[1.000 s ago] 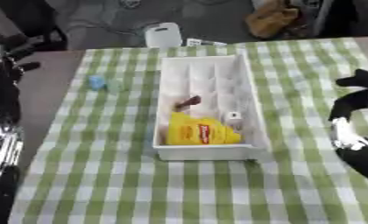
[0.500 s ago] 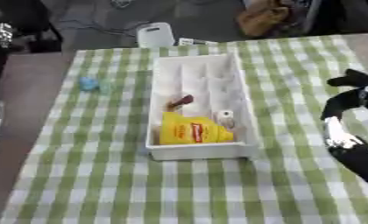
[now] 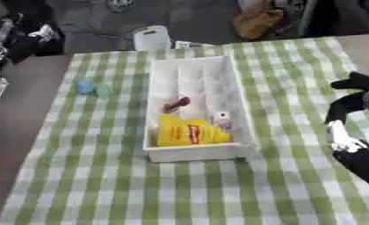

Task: Pick up objects on the table and place them in the box.

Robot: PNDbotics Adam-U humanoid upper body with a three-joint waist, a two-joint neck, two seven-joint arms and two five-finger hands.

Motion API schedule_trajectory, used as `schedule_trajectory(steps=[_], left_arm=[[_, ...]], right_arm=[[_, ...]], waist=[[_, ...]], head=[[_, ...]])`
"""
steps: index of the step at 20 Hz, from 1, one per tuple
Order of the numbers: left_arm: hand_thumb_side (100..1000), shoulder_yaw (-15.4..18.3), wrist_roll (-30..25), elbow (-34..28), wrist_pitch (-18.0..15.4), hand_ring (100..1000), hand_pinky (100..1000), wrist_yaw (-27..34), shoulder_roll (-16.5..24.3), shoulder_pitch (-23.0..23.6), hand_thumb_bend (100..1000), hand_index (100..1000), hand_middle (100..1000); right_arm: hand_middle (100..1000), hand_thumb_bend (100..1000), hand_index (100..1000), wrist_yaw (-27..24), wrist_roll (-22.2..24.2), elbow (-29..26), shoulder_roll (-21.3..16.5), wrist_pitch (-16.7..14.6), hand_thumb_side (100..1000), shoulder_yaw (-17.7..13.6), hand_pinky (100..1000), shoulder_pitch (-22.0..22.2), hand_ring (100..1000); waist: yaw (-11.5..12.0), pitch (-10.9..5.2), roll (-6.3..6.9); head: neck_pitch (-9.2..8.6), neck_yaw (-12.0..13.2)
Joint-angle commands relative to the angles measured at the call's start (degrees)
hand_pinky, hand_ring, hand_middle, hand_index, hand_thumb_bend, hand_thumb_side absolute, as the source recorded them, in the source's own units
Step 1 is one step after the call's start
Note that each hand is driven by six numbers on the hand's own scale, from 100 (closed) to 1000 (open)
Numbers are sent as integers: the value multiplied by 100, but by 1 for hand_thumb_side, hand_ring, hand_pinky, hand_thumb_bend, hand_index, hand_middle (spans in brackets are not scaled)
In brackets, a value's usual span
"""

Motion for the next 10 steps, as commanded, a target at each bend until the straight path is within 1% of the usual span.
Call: schedule_trajectory(steps=[1, 2, 5, 7, 9, 10], left_arm=[[584, -314, -276, 405, 29, 807, 791, -312, 84, -434, 535, 829, 719], [556, -427, -365, 551, -5, 811, 797, -402, 27, -578, 559, 828, 729], [550, -653, -627, 979, -127, 817, 805, -665, -125, -916, 577, 835, 740], [547, -710, -779, 1252, -264, 820, 809, -832, -204, -1065, 583, 838, 745], [545, -699, -901, 1518, -410, 824, 812, -996, -303, -1171, 576, 845, 757], [445, -686, -962, 1658, -452, 826, 820, -1082, -372, -1201, 568, 837, 750]], right_arm=[[728, 100, 944, -54, 34, -136, -149, -14, 513, -3, 556, -50, 606], [728, 100, 944, -57, 39, -136, -152, -15, 513, 0, 556, -51, 605], [728, 100, 944, -59, 47, -136, -156, -14, 516, 3, 556, -47, 605], [728, 100, 944, -60, 51, -136, -156, -10, 516, 5, 555, -44, 605], [727, 100, 944, -62, 56, -136, -155, -5, 518, 8, 555, -43, 605], [727, 100, 943, -63, 62, -136, -151, -4, 523, 14, 554, -47, 604]], waist=[[-46, -224, 0], [-65, -227, 7], [-97, -231, 23], [-112, -236, 31], [-124, -240, 40], [-150, -237, 50]], head=[[33, 37], [40, 40], [53, 38], [58, 36], [60, 40], [52, 31]])
